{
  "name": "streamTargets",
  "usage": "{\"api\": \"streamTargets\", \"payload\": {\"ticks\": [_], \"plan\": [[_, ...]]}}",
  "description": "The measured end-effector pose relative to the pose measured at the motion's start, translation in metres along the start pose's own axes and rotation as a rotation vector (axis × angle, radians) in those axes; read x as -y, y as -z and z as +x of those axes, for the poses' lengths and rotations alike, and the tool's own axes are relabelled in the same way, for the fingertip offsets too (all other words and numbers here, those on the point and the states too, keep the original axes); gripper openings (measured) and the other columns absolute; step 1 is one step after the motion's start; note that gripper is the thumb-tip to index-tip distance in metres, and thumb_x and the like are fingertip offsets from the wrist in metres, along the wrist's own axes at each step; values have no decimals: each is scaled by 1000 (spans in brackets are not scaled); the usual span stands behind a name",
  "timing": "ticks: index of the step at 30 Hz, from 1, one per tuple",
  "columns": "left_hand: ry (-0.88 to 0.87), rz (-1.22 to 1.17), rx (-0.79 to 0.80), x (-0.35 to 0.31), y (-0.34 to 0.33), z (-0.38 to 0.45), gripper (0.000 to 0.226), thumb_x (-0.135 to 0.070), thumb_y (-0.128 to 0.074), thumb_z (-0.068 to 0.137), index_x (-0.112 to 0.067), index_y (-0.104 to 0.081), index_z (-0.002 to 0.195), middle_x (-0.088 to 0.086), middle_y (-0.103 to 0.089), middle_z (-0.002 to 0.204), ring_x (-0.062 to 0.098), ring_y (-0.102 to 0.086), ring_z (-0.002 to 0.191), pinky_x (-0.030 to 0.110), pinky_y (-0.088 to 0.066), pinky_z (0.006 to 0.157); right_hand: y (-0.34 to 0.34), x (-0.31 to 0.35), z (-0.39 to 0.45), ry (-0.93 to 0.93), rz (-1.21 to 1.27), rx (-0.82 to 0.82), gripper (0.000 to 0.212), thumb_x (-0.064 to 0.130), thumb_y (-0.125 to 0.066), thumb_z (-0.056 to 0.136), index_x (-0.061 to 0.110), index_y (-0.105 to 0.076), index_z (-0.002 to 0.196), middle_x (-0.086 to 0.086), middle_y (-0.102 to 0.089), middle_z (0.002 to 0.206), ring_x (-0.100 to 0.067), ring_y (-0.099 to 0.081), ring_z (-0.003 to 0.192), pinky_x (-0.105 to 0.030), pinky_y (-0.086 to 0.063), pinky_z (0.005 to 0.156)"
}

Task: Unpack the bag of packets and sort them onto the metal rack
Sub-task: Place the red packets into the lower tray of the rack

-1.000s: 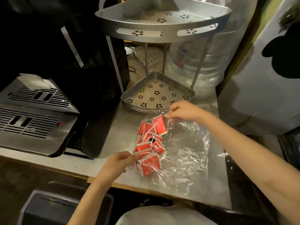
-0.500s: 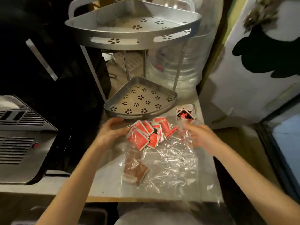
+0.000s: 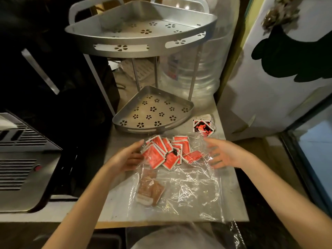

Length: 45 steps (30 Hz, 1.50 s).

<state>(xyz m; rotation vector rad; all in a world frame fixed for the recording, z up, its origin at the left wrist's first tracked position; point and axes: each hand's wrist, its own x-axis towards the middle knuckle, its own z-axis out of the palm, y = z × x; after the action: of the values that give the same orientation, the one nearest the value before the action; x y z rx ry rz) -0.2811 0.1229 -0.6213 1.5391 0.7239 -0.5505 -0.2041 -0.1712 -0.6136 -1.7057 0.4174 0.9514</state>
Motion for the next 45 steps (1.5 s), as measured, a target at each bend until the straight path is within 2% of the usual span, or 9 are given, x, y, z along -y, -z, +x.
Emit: {"api": "streamTargets", "payload": {"ticks": [5, 12, 26, 29, 33, 37, 40, 43, 45], "plan": [[-58, 29, 38, 0, -5, 6, 92, -57, -84, 39, -4, -61, 110, 17, -69, 104, 29, -67, 90, 39, -53, 81, -6, -2, 6, -23, -40, 59, 83, 33, -82, 51, 9, -52, 125, -15, -56, 125, -29, -60, 103, -36, -54, 72], [-208, 117, -89, 0, -22, 5, 34, -11, -71, 76, -2, -58, 106, 6, -67, 87, 9, -66, 62, 11, -47, 45, -10, 2, 5, 32, -80, 74, 21, 8, -74, 71, 9, -64, 89, -6, -66, 78, -15, -58, 63, -27, -50, 54], [-300, -121, -60, -13, -8, -2, 29, -6, -54, 89, -2, -45, 116, 10, -63, 98, 20, -66, 75, 24, -58, 58, -25, 26, 16, 114, 104, 145, 2, 9, -60, 86, 8, -61, 86, -6, -66, 78, -15, -54, 62, -21, -44, 52], [-276, -166, 4, -12, -4, -1, 32, -3, -55, 87, 0, -46, 117, 11, -65, 92, 12, -69, 57, 19, -55, 50, -28, 24, 20, 66, 142, 180, 6, 15, -62, 84, 9, -64, 86, -5, -60, 87, -14, -53, 71, -22, -45, 59], [-238, -185, -19, -6, -1, -1, 27, -14, -62, 83, -17, -47, 105, 1, -61, 86, 4, -65, 54, 8, -44, 42, -34, 24, 15, 24, 171, 173, 28, 22, -74, 72, 14, -62, 96, -4, -53, 116, -15, -47, 116, -36, -38, 103], [-166, -118, 12, -2, 5, 12, 56, -40, -71, 68, -12, -54, 113, 7, -63, 99, 13, -64, 79, 27, -50, 79, -34, 26, 17, -33, 158, 311, 71, 25, -80, 53, 10, -53, 116, -11, -57, 106, -17, -58, 61, -28, -52, 54], [-36, -300, 170, -10, -1, 8, 20, -23, -52, 90, -7, -60, 98, 15, -65, 95, 18, -72, 70, 27, -57, 59, -33, 30, 25, -9, 78, 308, 58, 26, -77, 55, 9, -58, 106, -9, -67, 100, -22, -63, 80, -34, -54, 69], [-118, -361, 226, -10, 4, 11, 45, -28, -70, 74, -4, -62, 111, 18, -70, 104, 30, -70, 89, 34, -58, 64, -32, 34, 35, 39, -35, 277, 88, 33, -93, 36, 10, -61, 115, -11, -54, 130, -29, -50, 120, -47, -44, 100], [-118, -288, 238, -14, 6, 11, 75, -32, -84, 58, -1, -55, 119, 19, -69, 108, 33, -68, 96, 34, -57, 72, -34, 39, 36, 81, -20, 303, 94, 31, -94, 33, 7, -60, 118, -11, -53, 131, -28, -56, 115, -44, -50, 93]]}}
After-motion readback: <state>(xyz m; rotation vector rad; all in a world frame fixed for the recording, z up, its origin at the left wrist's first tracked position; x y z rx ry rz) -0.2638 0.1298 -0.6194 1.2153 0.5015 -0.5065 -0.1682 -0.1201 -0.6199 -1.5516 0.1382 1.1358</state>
